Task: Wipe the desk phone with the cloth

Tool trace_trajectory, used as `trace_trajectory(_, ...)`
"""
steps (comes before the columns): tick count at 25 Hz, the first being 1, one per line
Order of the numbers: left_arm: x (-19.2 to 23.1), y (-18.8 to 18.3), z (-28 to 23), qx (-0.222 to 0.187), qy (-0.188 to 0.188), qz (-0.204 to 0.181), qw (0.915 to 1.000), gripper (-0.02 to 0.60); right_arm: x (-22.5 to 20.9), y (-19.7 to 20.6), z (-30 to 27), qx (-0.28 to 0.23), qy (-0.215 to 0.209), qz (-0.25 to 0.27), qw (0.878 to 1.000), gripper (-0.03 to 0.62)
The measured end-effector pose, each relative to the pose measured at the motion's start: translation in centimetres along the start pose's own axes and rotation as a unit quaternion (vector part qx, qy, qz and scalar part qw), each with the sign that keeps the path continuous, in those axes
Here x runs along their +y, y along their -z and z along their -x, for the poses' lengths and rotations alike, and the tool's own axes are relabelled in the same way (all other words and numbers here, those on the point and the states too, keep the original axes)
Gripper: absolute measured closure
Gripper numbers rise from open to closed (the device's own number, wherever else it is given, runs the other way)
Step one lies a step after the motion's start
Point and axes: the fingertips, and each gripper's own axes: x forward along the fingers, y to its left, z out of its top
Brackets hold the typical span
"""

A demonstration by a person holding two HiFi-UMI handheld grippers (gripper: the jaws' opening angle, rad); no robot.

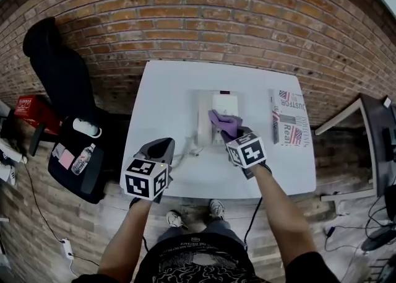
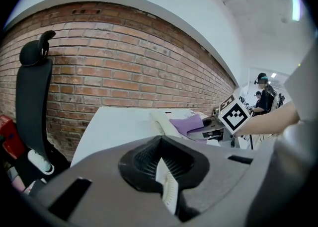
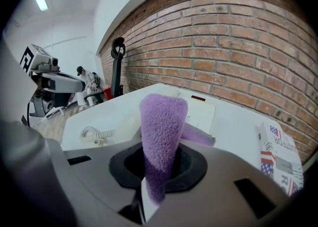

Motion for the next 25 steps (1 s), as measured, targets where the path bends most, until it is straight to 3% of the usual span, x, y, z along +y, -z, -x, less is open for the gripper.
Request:
trace_trajectory(16, -1.1, 0.7, 0.3, 0.006, 0.062, -0.021, 0.9978, 0.578, 3.5, 4.5, 1.9, 0.031, 0.010, -0.025, 0.999, 0.551)
trace_trajectory(25, -0.9, 1.2, 1.1, 0.010, 0.075, -0.027, 0.9968, 0.578, 4.0, 4.8, 3.3, 0.032, 0.029, -0.029, 0.999, 0.549)
